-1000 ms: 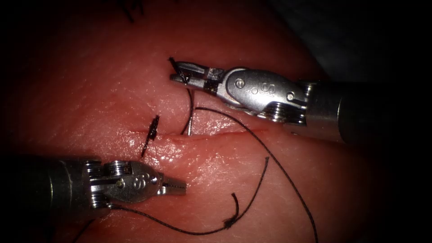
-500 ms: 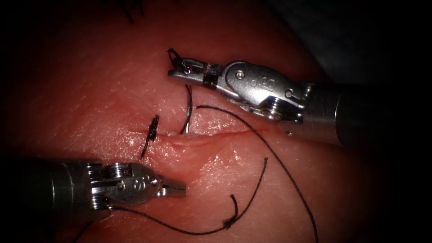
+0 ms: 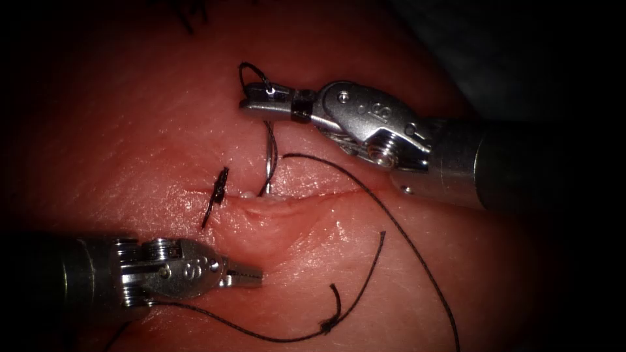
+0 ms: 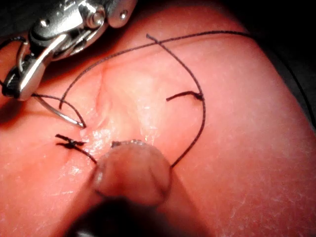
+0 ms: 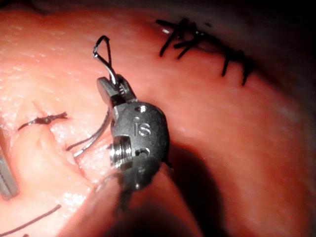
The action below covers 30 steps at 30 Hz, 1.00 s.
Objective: Wound Closure
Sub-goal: Use the right gripper to throw the needle through the bottom of the wound
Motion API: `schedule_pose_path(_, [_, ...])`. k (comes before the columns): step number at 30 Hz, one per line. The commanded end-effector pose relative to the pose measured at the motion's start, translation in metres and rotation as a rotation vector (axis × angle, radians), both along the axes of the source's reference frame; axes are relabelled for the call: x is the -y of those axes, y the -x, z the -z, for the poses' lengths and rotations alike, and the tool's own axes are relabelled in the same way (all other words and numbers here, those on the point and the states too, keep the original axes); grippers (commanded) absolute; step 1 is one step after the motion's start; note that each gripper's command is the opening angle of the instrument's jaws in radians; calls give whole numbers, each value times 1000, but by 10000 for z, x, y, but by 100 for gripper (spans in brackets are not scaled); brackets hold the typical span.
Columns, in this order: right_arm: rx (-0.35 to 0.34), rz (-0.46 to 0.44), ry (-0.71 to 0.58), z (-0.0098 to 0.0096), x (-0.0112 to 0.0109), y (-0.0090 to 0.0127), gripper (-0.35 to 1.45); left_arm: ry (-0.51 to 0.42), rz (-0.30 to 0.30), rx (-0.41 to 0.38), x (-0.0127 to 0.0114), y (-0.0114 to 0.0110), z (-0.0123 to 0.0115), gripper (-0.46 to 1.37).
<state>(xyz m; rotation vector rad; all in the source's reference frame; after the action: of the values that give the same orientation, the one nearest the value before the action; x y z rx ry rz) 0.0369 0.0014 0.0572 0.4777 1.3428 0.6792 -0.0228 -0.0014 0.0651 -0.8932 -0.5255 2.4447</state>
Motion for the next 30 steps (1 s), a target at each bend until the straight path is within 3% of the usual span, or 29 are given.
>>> schedule_pose_path(1, [-3, -4, -30, 2, 1, -1, -35, -6, -4, 5, 0, 1, 0, -35])
schedule_pose_path(11, [-2, 12, -165, 0, 15, -1, -35, -6, -5, 5, 0, 0, 0, -35])
schedule_pose_path(16, [-35, 24, -297, 2, 24, -5, -35, -5, -5, 5, 0, 1, -1, -35])
schedule_pose_path(30, [-93, 42, -399, 6, 43, -23, -35, -2, -12, 11, -1, 2, -2, -35])
